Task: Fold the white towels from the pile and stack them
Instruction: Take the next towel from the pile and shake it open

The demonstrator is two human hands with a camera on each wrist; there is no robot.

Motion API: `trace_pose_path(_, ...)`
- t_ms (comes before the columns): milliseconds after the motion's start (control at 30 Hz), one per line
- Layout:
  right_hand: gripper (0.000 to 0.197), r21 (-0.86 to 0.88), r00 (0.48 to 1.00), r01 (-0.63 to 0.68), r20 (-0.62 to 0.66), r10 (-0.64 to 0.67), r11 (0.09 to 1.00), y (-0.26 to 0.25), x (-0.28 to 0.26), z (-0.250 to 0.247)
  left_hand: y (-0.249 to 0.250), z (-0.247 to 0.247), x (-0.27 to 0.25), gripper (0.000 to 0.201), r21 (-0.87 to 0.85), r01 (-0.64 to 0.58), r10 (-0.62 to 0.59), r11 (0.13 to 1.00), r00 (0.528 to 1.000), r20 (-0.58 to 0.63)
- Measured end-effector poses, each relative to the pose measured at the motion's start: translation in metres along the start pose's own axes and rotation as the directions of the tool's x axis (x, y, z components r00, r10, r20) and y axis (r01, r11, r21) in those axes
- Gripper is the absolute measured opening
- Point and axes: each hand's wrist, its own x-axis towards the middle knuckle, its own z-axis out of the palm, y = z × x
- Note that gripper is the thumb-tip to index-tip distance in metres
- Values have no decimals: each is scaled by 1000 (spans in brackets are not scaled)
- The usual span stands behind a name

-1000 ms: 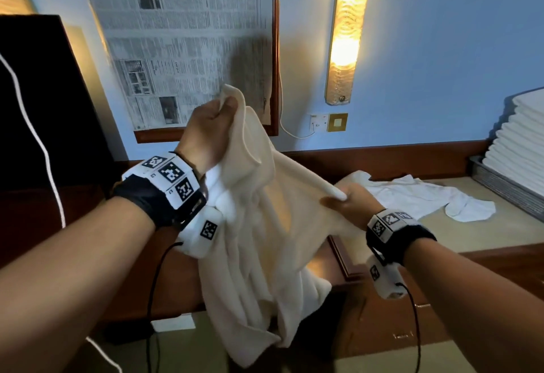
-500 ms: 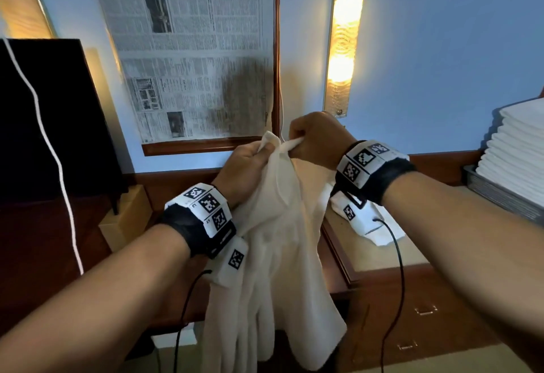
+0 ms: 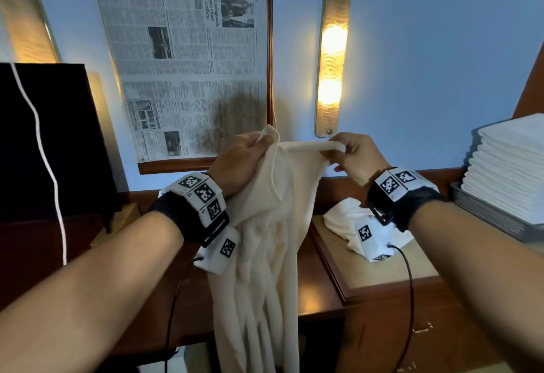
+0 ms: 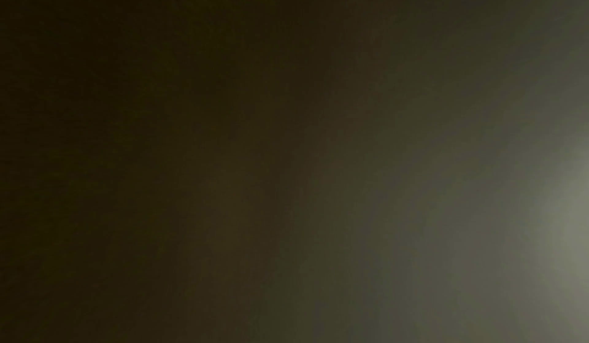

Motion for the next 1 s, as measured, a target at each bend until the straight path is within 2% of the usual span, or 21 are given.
trace_pose_path(67,16,89,996,17,-85,-9,996,-10,9,-5,3,-3,-2,29,16,-22,20,1000,991,132)
trace_pose_path(133,12,172,989,36,-146,-11,984,-27,20,-7,6,-10,-1,26,36,-39,25,999,949,313)
trace_pose_path(200,6,164,988,68,-145,-44,984,-47,31,-5,10,-22,4,24,112,-101,41,988,893,448)
trace_pose_path(233,3,134,986,118,-129,-101,984,-59,35,-4,13,-30,7,25,142,-147,64,979,882,468)
trace_pose_path(300,15,79,965,243,-119,-233,967,-84,41,-3,19,-45,15,22,165,-208,127,964,907,401)
trace_pose_path(400,19,-4,937,345,-50,-345,939,-118,47,-6,26,-67,25,16,158,-266,234,951,952,196)
trace_pose_path(533,19,-120,902,431,95,-422,894,-144,48,-5,29,-76,33,15,34,-282,282,959,959,1)
trace_pose_path(667,16,15,900,429,86,-428,903,-157,49,-4,40,-81,40,13,-100,-322,303,941,938,-170)
trace_pose_path(700,15,60,899,425,83,-429,903,-160,49,-4,44,-82,41,9,-148,-326,297,934,936,-189)
trace_pose_path(800,13,150,896,422,83,-437,894,-168,49,-6,52,-81,43,16,-242,-345,304,907,933,-192)
trace_pose_path(1000,18,177,886,429,107,-450,886,-166,55,-6,57,-72,51,11,-325,-372,339,869,928,-156)
